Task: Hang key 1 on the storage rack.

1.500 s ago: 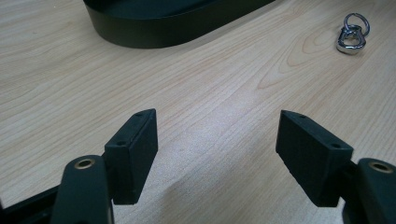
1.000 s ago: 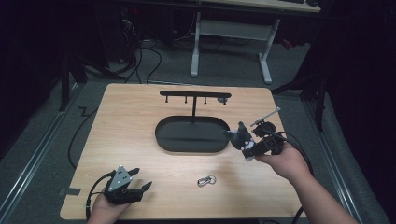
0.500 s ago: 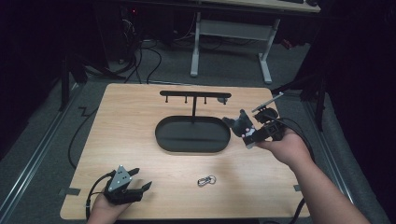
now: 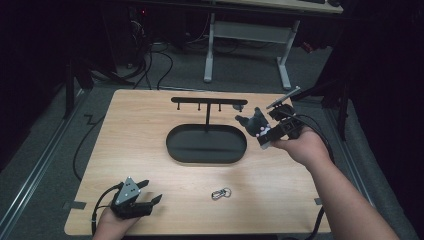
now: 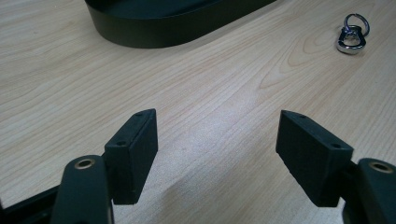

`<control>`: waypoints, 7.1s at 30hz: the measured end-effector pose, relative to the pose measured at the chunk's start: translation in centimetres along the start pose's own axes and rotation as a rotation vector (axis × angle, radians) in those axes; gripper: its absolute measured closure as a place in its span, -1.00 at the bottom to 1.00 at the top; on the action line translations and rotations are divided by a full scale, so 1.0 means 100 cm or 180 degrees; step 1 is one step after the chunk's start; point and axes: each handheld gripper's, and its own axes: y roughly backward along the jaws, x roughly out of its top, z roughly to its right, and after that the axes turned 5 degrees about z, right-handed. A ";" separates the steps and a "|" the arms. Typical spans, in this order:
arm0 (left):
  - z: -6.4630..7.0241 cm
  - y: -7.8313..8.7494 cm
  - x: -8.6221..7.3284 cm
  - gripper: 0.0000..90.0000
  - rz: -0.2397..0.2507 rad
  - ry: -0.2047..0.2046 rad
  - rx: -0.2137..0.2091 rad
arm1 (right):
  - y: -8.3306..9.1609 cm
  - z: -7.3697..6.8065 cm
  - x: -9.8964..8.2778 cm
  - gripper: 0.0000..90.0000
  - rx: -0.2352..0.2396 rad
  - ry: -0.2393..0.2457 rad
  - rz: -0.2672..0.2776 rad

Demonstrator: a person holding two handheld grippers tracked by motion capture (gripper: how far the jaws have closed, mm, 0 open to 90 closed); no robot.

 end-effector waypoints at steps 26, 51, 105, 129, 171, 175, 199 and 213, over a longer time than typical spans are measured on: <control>-0.002 0.002 0.000 -0.33 0.0010 0.0013 0.0003 | 0.002 0.001 0.028 0.06 -0.0213 -0.0127 0.0098; 0.001 -0.001 -0.001 -0.33 -0.0054 -0.0026 -0.0032 | -0.057 0.004 -0.001 0.05 -0.0129 -0.0076 0.0023; 0.035 -0.016 0.011 -0.11 -0.0362 0.0097 -0.0165 | -0.098 -0.034 -0.188 0.18 -0.0003 -0.0099 0.1503; 0.128 -0.137 0.072 0.66 -0.0661 -0.0250 -0.0587 | -0.101 -0.032 -0.218 0.18 0.0284 -0.0062 0.1736; -0.012 -0.004 0.004 0.21 -0.0289 0.0426 0.0439 | -0.111 -0.021 -0.218 0.21 0.0174 -0.0317 0.1496; -0.013 -0.004 0.003 0.18 -0.0287 0.0457 0.0378 | -0.111 -0.030 -0.215 0.13 0.0091 -0.0140 0.1368; -0.006 -0.009 0.004 0.05 -0.0270 0.0298 0.0239 | -0.124 -0.025 -0.146 0.23 0.0190 0.0419 0.0297; -0.009 -0.012 0.001 0.03 -0.0298 0.0318 0.0188 | -0.133 -0.017 -0.126 0.53 0.0415 0.0358 0.0013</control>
